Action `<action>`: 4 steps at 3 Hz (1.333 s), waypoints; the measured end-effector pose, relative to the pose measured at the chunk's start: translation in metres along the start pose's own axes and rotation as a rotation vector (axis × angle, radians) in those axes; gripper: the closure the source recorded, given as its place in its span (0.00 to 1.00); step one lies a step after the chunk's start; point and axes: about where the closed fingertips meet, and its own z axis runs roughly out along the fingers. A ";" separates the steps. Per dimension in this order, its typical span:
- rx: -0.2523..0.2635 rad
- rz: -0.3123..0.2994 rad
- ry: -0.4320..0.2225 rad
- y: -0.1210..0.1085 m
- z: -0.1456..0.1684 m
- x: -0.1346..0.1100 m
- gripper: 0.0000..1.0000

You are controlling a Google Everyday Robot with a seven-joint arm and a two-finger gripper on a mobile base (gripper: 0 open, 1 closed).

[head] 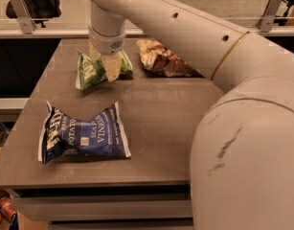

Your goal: Pick green jalapeno chip bag

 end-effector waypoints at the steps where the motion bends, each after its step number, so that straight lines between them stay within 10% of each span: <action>1: -0.001 0.002 0.006 0.000 -0.001 0.003 0.63; 3: 0.019 0.007 0.052 -0.004 -0.017 0.017 1.00; 4: 0.043 0.007 0.088 -0.010 -0.033 0.028 1.00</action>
Offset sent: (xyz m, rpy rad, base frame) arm 0.0095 -0.0174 0.0179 -0.0276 -0.0405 -0.0277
